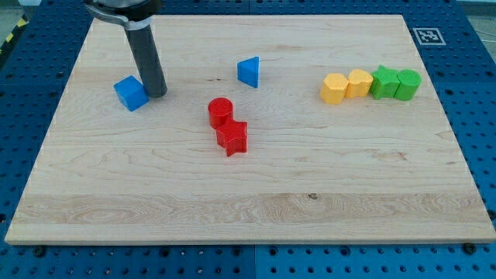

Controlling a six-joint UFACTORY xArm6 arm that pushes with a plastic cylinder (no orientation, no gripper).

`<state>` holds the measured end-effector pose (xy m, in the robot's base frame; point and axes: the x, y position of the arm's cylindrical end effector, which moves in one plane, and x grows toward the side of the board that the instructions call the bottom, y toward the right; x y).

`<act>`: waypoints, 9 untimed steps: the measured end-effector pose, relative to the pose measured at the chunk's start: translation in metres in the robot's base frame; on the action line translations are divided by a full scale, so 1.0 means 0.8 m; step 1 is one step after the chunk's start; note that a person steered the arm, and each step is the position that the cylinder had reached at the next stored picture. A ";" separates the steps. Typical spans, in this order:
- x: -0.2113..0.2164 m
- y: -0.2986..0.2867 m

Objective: Move the blue cube towards the center left of the board

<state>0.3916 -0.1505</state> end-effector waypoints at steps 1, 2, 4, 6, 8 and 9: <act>-0.026 -0.005; -0.023 -0.033; 0.012 -0.033; 0.044 -0.033; 0.040 -0.040; 0.041 -0.047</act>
<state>0.4245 -0.1884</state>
